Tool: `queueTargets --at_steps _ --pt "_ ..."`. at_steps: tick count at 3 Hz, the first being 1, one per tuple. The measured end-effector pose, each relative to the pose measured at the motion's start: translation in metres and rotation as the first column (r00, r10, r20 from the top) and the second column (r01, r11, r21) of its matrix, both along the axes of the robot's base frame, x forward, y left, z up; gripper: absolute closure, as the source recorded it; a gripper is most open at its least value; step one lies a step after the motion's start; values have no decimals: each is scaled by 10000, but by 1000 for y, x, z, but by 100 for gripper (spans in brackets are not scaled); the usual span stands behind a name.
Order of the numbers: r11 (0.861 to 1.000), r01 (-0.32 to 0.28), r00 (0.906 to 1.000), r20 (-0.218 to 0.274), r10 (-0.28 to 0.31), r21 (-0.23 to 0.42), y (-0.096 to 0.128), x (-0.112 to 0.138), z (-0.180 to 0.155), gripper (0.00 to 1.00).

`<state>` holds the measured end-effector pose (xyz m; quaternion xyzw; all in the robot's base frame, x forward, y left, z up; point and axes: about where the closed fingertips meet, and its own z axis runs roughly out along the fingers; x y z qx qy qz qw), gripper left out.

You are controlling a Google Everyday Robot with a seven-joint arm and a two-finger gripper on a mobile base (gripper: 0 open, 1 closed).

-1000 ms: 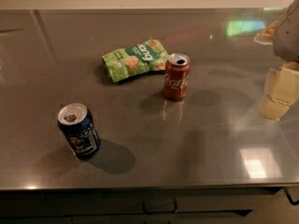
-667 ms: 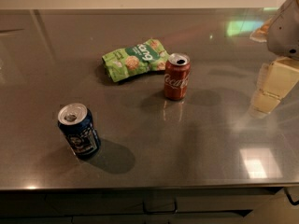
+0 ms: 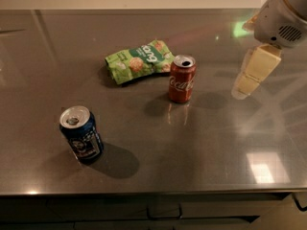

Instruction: Move coke can near pepsi can

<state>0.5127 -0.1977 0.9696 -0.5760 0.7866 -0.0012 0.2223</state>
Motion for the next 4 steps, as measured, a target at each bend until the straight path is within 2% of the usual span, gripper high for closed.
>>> queueTargets --at_steps 1,2,4 --pt "9988 -19 9998 207 9 489 11 29 -9 0" --pt "9963 52 9998 161 -66 859 19 53 -22 0" --pt "9896 -125 9977 -637 219 1434 46 68 -51 0"
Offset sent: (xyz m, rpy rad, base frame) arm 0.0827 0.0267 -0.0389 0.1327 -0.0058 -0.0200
